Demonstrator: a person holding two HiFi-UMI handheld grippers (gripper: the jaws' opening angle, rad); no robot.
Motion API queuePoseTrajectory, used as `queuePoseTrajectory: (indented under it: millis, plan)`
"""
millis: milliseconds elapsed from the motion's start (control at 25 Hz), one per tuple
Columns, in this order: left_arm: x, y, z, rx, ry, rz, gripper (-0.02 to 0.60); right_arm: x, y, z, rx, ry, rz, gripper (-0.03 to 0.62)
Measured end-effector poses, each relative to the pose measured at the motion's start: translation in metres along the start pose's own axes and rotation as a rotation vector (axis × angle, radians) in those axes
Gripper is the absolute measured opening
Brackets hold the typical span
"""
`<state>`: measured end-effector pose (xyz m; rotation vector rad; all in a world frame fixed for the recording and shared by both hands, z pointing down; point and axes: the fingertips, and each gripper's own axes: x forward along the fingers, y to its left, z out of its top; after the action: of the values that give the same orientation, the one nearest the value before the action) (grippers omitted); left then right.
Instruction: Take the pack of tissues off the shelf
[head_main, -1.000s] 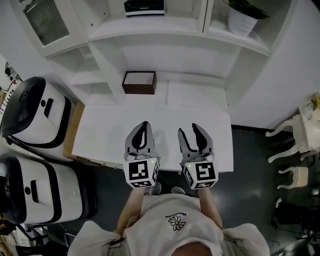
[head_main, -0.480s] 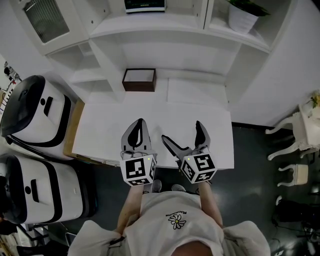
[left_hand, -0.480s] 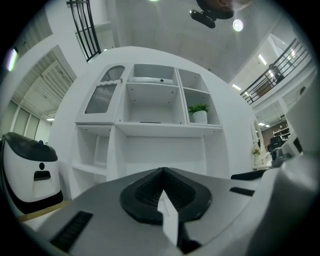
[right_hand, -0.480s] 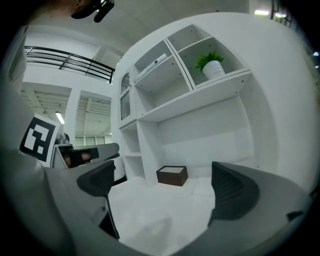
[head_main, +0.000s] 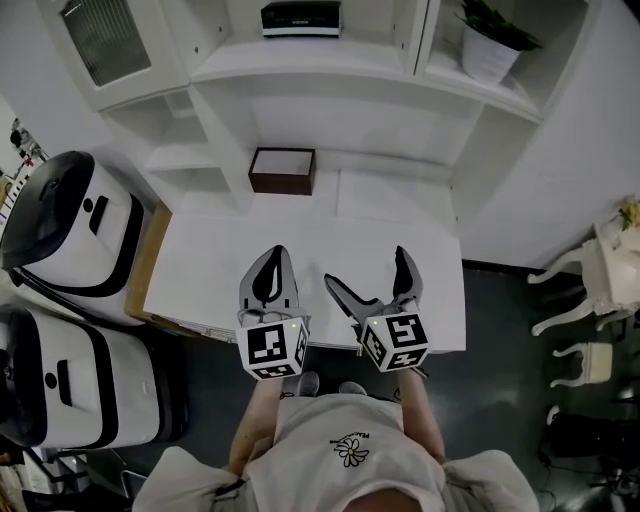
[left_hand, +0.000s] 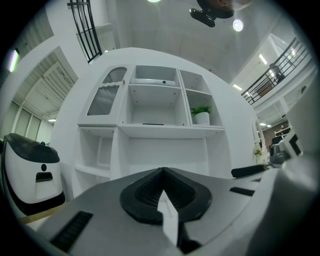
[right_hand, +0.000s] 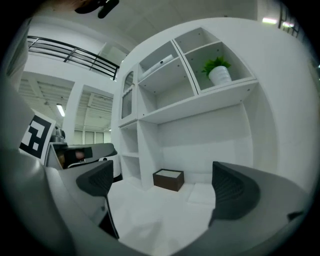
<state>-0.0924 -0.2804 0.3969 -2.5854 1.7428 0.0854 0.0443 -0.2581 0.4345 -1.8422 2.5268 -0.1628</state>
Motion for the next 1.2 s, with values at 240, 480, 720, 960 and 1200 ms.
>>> queuePoseTrajectory:
  millis: [240, 480, 720, 960, 1200]
  plan:
    - [-0.002, 0.017, 0.006, -0.004, -0.001, 0.025, 0.0, 0.026, 0.01, 0.089, -0.107, -0.154, 0.06, 0.592]
    - [-0.004, 0.041, 0.011, -0.004, -0.001, 0.054, 0.0, 0.071, 0.01, 0.199, -0.175, -0.282, 0.122, 0.592]
    - [-0.002, 0.069, 0.016, -0.011, -0.011, 0.097, 0.0, 0.135, 0.012, 0.286, -0.259, -0.269, 0.173, 0.592]
    - [-0.001, 0.085, 0.008, -0.029, 0.002, 0.112, 0.0, 0.21, 0.003, 0.317, -0.203, -0.116, 0.238, 0.592]
    - [-0.008, 0.117, -0.009, -0.053, 0.034, 0.177, 0.0, 0.286, -0.027, 0.332, -0.074, 0.035, 0.231, 0.592]
